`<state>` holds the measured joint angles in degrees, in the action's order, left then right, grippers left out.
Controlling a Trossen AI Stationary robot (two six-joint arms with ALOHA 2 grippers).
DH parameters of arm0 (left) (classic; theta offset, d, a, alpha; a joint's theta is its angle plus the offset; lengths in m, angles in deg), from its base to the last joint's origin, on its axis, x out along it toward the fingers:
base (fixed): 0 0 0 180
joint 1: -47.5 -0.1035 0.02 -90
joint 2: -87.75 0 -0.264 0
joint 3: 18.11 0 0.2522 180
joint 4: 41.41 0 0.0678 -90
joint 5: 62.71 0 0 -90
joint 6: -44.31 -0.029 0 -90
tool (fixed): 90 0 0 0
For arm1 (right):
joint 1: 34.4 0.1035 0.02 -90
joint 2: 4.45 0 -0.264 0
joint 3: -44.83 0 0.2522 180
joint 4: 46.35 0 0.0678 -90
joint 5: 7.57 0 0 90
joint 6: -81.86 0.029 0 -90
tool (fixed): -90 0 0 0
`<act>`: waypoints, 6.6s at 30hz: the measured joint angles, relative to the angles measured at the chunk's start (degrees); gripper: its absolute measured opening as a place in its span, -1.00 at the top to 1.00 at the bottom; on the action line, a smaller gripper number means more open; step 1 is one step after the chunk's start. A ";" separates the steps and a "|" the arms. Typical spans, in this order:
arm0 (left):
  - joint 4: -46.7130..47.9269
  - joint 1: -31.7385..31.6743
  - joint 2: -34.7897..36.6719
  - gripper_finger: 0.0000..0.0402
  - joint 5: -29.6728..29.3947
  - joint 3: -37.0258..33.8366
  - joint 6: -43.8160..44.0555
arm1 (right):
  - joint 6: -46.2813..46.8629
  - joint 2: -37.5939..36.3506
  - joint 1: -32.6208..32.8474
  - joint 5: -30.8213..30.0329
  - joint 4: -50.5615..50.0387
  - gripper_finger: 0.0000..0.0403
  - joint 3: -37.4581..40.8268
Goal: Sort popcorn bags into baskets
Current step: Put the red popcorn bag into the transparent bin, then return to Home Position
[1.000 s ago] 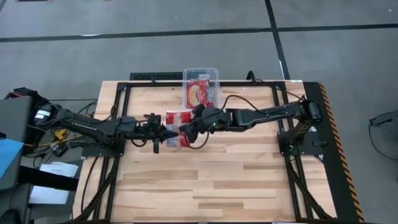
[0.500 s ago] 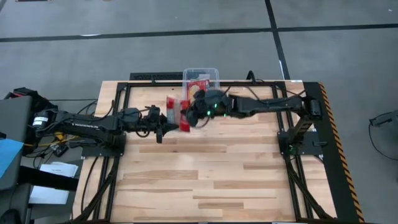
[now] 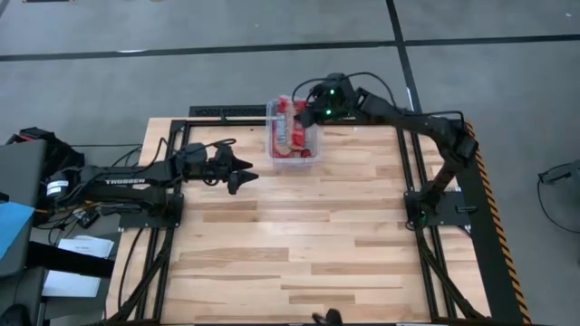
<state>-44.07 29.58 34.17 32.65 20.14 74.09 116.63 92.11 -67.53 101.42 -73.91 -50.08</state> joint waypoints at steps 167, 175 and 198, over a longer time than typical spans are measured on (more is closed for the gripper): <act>11.55 19.46 49.48 -0.52 -29.29 -23.87 -4.76 | -11.05 -95.39 19.84 -30.57 17.28 0.01 80.72; 11.58 19.50 49.48 -0.52 -28.52 -23.91 -3.59 | -12.64 -94.33 19.87 -30.67 16.85 0.02 80.75; 11.58 19.50 49.48 -0.52 -28.36 -23.97 -3.69 | -12.77 -94.33 19.90 -30.82 16.56 0.07 80.85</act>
<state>-32.49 49.09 83.65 4.28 -3.83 70.41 103.86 -2.21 -47.63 70.60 -57.34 30.77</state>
